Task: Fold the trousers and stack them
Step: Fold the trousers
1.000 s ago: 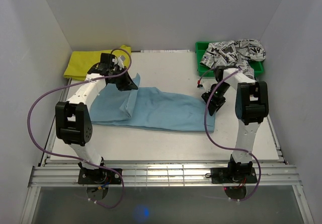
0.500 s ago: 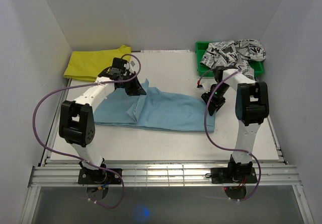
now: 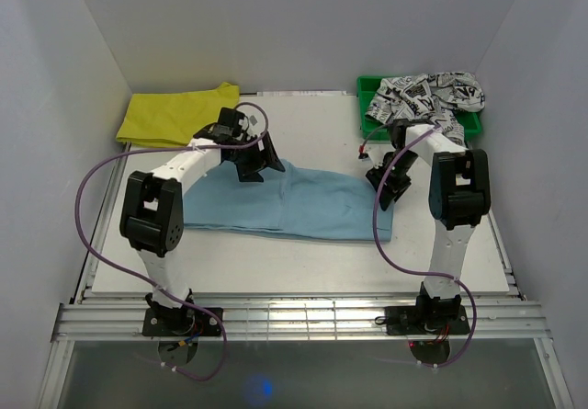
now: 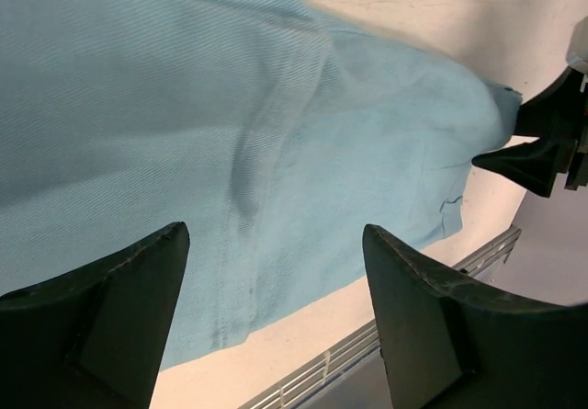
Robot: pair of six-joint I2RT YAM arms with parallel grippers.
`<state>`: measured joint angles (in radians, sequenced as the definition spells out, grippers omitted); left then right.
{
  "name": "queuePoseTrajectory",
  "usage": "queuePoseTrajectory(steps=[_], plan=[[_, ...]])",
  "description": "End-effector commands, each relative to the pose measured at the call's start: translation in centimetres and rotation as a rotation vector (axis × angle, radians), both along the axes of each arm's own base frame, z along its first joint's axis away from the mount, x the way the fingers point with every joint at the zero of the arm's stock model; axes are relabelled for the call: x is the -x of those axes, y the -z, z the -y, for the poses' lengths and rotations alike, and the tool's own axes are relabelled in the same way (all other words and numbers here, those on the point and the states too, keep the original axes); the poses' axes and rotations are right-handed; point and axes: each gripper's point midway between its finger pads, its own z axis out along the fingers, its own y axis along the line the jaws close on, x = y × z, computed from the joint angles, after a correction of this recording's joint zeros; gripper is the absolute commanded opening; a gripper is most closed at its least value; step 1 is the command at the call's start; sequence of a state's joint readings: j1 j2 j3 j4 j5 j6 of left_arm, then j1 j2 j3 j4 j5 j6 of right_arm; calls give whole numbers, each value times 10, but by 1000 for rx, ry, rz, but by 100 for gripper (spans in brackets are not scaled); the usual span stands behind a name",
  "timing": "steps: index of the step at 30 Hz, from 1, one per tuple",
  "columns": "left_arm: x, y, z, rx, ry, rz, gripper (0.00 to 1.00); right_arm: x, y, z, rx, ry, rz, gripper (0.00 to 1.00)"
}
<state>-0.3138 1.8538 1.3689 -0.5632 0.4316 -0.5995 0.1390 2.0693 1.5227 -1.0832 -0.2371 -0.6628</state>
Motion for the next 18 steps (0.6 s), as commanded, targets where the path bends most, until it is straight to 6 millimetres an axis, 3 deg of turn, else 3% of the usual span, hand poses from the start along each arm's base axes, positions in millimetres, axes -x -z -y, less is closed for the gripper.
queuePoseTrajectory(steps=[1, 3, 6, 8, 10, 11, 15, 18], plan=[[-17, -63, 6, 52, 66, 192, 87, -15, -21, -6, -28, -22, 64, 52], [-19, -82, -6, 89, 80, 229, 87, -21, -30, -5, -36, -27, 95, 53], [-13, -91, -32, 172, 149, 251, 79, -32, -54, -14, -98, -44, 157, 52], [-9, -87, -61, 201, 195, 256, 71, -37, -74, -29, -186, -58, 187, 52], [10, -78, -70, 310, 232, 190, 65, -36, -84, -46, -284, -64, 181, 52], [6, -71, -94, 315, 201, 199, 64, -37, -89, -52, -321, -73, 179, 53], [11, -38, -128, 344, 163, 145, 66, -16, -72, -70, -412, -61, 22, 53], [15, -2, -150, 310, 128, 65, 64, -1, -37, -65, -379, -21, -86, 52]])
